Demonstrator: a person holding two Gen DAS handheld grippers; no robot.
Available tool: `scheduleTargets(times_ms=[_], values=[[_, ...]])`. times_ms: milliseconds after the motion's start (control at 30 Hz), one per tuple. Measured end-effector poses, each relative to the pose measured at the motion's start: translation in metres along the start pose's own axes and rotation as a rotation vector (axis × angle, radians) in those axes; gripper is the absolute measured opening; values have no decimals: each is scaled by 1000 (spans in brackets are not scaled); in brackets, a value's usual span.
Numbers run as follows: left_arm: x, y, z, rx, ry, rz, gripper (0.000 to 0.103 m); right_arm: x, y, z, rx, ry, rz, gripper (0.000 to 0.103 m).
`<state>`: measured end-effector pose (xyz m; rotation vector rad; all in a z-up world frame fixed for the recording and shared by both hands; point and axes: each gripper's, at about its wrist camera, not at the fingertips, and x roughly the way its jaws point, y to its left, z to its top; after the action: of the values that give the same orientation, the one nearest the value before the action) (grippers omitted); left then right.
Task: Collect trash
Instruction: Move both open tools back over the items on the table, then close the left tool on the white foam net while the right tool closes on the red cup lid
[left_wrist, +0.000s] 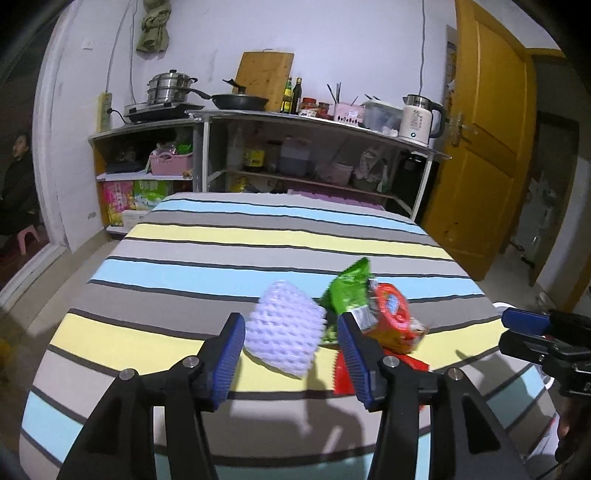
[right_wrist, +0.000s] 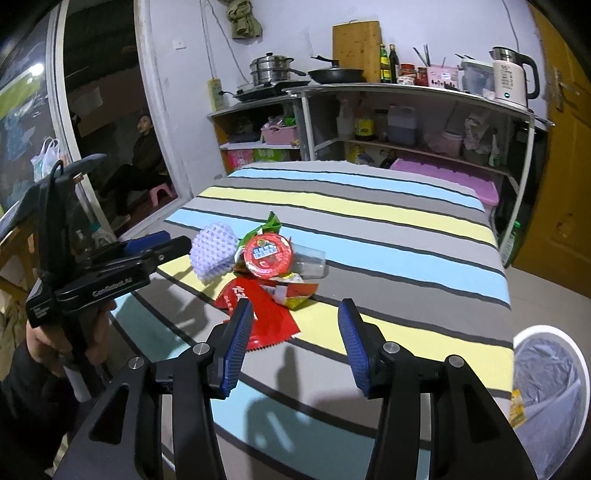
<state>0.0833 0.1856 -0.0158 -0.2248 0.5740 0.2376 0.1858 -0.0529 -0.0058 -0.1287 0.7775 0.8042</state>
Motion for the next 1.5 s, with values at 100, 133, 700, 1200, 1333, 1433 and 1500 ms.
scheduleTargets(times_ms=[100, 133, 700, 1200, 1333, 1433, 1500], values=[[13, 7, 1, -9, 23, -7, 52, 10, 2, 5, -5, 12, 8, 49], [16, 9, 1, -14, 31, -12, 52, 14, 4, 6, -7, 15, 10, 49], [65, 21, 8, -71, 207, -24, 52, 84, 21, 26, -88, 114, 39, 49], [54, 15, 5, -58, 175, -25, 33, 94, 16, 37, -42, 122, 52, 47], [48, 15, 5, -65, 155, -22, 32, 87, 18, 37, -44, 99, 52, 46], [41, 14, 7, -70, 136, -24, 31, 80, 20, 38, -46, 81, 54, 46], [36, 13, 8, -70, 123, -27, 31, 74, 20, 38, -43, 66, 54, 46]])
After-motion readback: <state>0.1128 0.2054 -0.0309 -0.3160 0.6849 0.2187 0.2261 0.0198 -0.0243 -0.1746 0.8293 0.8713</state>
